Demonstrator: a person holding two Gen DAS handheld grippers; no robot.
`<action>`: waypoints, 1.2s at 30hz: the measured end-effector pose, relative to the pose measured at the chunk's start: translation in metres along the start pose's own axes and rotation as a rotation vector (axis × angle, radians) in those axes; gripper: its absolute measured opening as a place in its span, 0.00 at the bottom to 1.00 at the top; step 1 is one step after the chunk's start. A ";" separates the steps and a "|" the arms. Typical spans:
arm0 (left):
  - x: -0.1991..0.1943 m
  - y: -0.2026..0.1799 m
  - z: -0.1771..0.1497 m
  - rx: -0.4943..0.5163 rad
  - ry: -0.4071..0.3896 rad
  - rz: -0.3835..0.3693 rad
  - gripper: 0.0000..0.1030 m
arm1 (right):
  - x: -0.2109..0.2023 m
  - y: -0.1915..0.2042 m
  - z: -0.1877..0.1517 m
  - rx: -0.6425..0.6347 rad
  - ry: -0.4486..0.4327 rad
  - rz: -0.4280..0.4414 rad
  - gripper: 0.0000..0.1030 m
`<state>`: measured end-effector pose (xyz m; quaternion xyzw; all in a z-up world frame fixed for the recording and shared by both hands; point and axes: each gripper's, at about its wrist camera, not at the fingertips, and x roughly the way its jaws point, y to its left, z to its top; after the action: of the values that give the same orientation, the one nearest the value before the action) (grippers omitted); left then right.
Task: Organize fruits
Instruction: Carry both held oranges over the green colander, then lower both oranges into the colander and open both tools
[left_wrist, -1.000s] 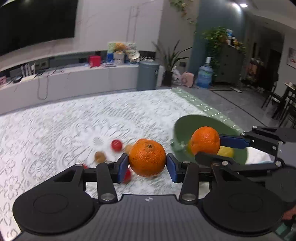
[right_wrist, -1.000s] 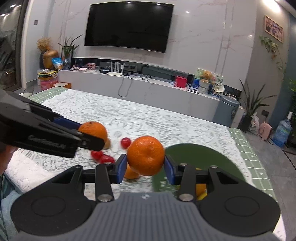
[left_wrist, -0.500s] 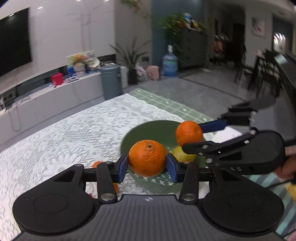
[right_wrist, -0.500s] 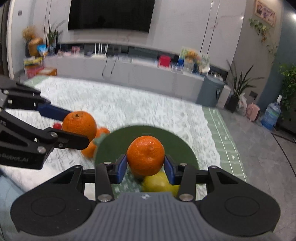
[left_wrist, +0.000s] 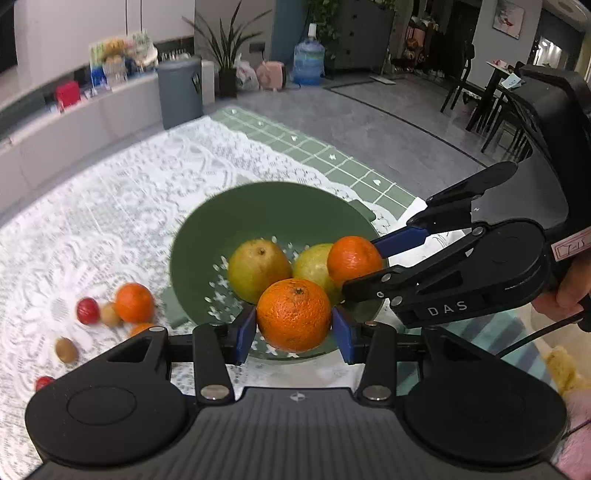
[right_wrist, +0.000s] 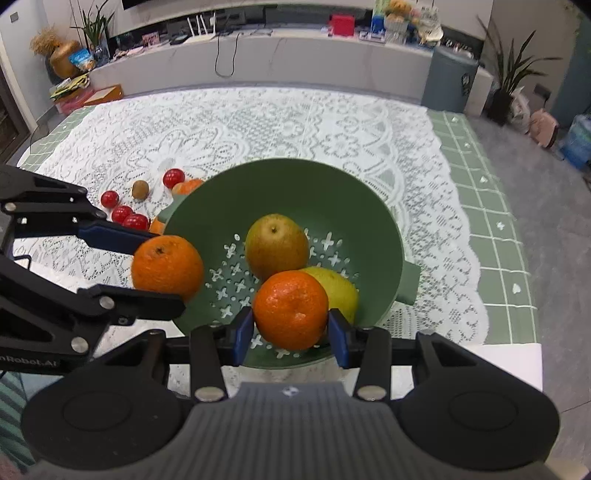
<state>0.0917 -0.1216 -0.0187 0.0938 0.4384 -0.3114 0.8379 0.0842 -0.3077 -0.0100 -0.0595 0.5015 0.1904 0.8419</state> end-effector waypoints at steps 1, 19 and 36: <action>0.002 0.000 0.001 -0.002 0.006 -0.002 0.49 | 0.003 -0.001 0.001 0.004 0.010 0.011 0.40; 0.031 0.005 0.003 0.020 0.156 -0.004 0.49 | 0.015 -0.005 0.013 -0.030 0.127 0.091 0.40; 0.042 -0.006 0.006 0.098 0.188 0.058 0.51 | 0.025 0.001 0.012 -0.042 0.172 0.077 0.41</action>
<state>0.1093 -0.1471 -0.0476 0.1761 0.4963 -0.2977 0.7963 0.1043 -0.2973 -0.0256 -0.0740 0.5695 0.2275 0.7864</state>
